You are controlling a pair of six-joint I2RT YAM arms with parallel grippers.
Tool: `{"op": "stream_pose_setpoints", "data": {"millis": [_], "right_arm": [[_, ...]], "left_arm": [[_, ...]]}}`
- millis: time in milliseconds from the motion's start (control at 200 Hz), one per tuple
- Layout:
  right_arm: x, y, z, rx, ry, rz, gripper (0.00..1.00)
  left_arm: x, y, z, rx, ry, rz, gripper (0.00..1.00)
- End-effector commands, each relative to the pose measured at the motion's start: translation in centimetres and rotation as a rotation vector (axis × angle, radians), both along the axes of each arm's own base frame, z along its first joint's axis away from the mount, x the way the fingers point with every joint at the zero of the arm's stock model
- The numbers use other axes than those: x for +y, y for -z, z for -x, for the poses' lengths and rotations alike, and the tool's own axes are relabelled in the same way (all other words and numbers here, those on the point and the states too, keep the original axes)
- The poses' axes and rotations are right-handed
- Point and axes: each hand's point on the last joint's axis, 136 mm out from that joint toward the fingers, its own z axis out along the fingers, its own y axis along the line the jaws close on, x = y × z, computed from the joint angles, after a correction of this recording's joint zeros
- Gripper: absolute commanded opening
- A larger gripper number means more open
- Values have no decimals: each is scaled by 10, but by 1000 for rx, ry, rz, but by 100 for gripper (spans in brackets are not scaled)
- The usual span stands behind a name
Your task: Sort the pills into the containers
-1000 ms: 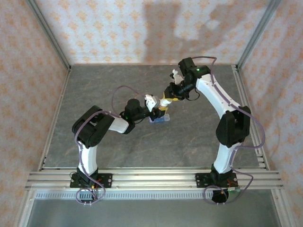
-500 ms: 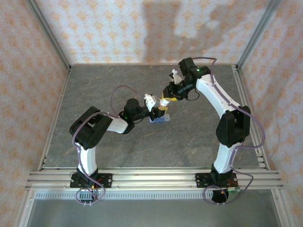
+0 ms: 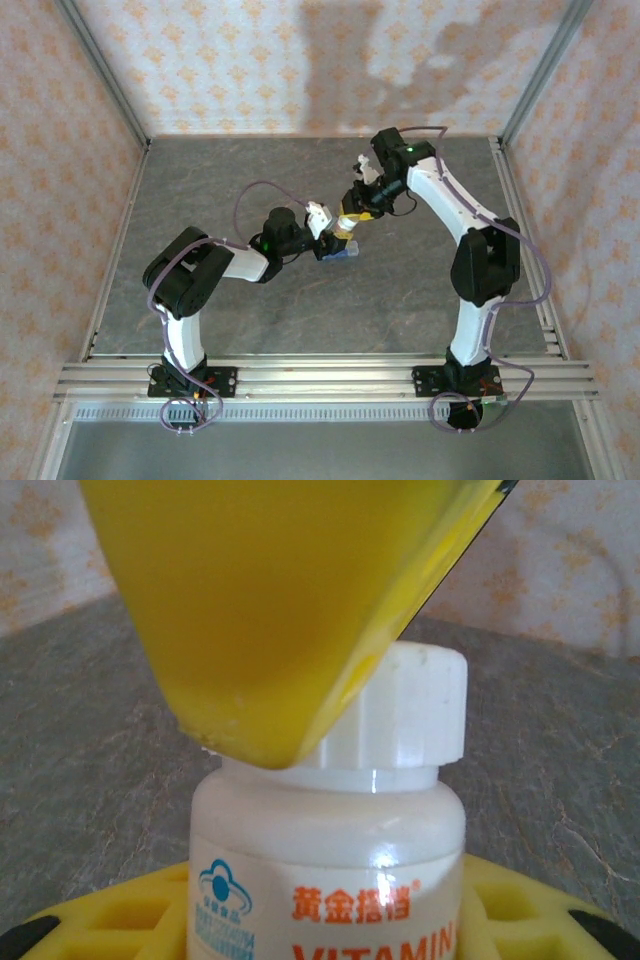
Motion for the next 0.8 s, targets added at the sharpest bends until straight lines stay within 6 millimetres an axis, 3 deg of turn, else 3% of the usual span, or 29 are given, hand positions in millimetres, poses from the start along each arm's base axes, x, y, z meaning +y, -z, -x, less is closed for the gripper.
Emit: {"op": "stream_pose_setpoints", "data": {"millis": [0,205,496,606,796], "right_arm": [[7,18,4,24,56,45,33],[15,22,-3,71,262,-28,34],[8,7,-11,32,296,-4,42],[1,-9,-19,-5,316,-21,51],[-24,-48,-27,-92,371,-68,75]], "left_arm": [[-9,-75,1,-208,42,121,0],[-9,-75,-2,-204,26,145,0],[-9,-69,-3,-192,25,131,0],[-8,-66,-2,-187,19,126,0],[-6,-62,-1,-178,11,130,0]]}}
